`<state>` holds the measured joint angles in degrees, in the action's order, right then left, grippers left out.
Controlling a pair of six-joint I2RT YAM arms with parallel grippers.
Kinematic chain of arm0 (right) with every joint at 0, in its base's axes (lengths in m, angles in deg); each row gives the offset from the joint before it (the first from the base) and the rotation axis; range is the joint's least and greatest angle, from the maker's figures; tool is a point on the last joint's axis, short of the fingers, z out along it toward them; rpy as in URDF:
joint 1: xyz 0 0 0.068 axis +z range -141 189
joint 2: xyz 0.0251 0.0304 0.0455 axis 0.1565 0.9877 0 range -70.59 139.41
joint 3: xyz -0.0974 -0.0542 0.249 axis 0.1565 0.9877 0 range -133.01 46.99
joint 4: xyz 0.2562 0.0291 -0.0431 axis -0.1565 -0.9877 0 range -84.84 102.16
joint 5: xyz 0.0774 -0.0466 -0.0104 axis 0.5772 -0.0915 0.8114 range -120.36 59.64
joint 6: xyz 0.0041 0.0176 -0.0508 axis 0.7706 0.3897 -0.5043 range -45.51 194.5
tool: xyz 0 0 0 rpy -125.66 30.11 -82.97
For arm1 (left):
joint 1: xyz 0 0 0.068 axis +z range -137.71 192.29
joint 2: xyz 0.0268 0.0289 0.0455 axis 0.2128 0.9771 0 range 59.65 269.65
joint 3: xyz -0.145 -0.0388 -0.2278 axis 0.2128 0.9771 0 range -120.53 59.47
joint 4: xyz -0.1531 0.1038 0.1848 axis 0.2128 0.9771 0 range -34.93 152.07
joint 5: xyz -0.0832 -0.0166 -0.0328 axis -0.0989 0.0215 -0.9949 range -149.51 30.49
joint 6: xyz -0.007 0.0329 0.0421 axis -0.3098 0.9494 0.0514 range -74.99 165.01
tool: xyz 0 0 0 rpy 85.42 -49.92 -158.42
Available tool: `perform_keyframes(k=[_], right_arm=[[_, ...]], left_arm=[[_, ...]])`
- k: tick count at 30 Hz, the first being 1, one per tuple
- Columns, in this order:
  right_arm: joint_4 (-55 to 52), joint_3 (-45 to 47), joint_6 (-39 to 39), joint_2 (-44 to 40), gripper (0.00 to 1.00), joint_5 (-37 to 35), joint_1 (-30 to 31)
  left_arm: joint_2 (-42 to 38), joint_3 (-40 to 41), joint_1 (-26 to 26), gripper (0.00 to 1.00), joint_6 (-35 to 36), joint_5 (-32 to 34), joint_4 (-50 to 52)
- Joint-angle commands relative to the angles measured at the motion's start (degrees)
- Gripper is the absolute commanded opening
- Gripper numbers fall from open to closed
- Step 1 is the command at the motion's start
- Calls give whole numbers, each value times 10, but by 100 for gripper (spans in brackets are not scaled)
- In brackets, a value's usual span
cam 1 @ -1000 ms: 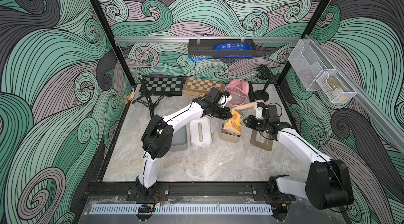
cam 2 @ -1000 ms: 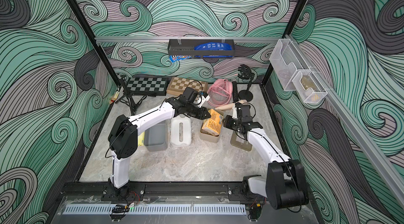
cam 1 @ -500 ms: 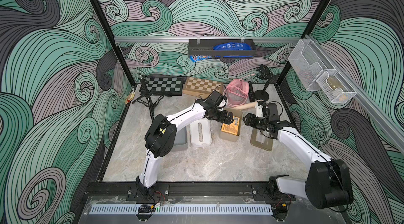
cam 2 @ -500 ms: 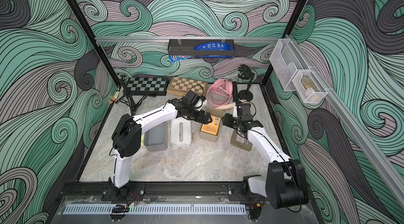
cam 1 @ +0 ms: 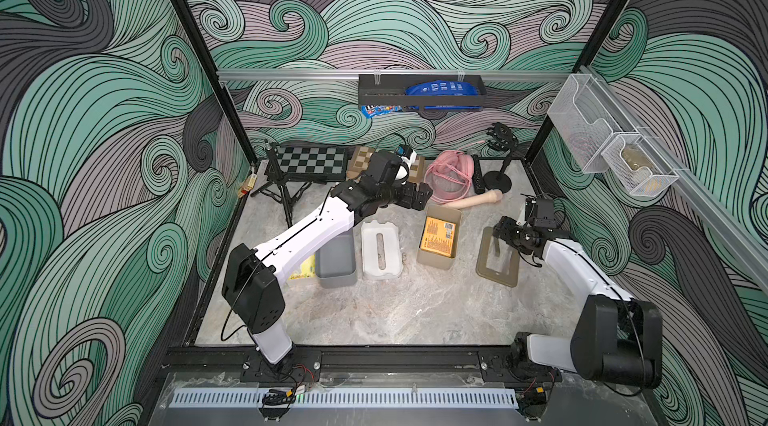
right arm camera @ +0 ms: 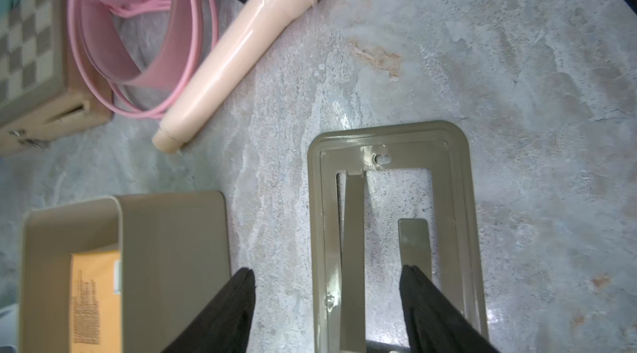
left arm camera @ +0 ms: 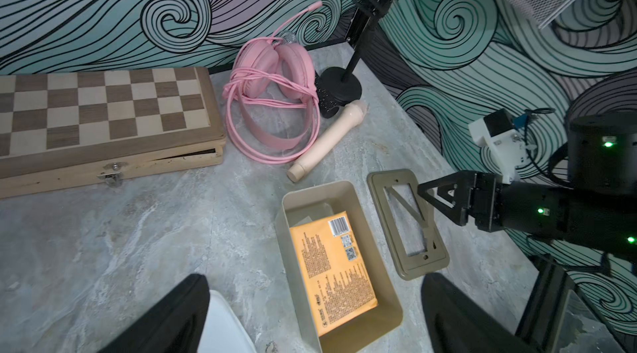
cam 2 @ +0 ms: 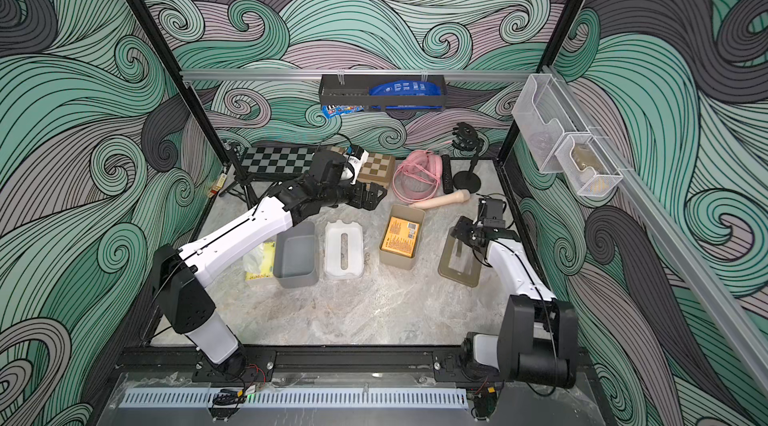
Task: Put the tissue paper into the tissue box
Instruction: Pick up the box lid from the center of the board.
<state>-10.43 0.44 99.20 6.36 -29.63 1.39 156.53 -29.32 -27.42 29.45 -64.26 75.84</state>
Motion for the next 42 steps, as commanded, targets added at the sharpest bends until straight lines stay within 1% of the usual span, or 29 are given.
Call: perform_keyframes(k=[1, 3, 6, 9, 15, 19, 22, 23, 27, 28, 30, 31, 35, 39, 42], right_arm=[[-13, -24, -9, 2, 53, -6, 7], [-13, -28, -14, -7, 48, -25, 14], [-25, -28, -18, 13, 44, -21, 16], [-32, -23, -19, 48, 44, -14, 24], [-32, -23, -18, 87, 44, -56, 35], [-31, -36, -23, 114, 43, -63, 36], [-32, -46, -29, 131, 39, -71, 38], [-32, -48, -33, 136, 35, -75, 38], [-33, -45, -37, 139, 24, -71, 38], [-34, -44, -37, 137, 20, -69, 38], [-39, -46, -37, 127, 18, -62, 39], [-42, -48, -36, 119, 15, -59, 41], [-62, -71, -32, 54, 14, -38, 44], [-63, -105, -30, -21, 13, 27, 42], [-61, -133, -27, -55, 12, 101, 34]], left_arm=[[-3, 26, 7, 99, 18, 17, -1], [-8, 34, 7, 99, 20, 16, -6], [-9, 42, 8, 99, 20, 15, -8], [-10, 45, 7, 99, 24, 21, -7], [-11, 46, 8, 99, 32, 32, 1], [-13, 50, 8, 99, 33, 34, 3], [-13, 50, 8, 99, 35, 36, 4], [-13, 49, 8, 99, 36, 37, 5], [-13, 49, 8, 99, 39, 43, 8], [-13, 49, 8, 99, 39, 44, 9], [-12, 49, 8, 99, 39, 45, 9], [-12, 49, 8, 99, 39, 45, 8], [-11, 44, 9, 99, 36, 48, 7], [-10, 42, 13, 99, 19, 45, 1], [-12, 46, 32, 99, -2, 7, -15]])
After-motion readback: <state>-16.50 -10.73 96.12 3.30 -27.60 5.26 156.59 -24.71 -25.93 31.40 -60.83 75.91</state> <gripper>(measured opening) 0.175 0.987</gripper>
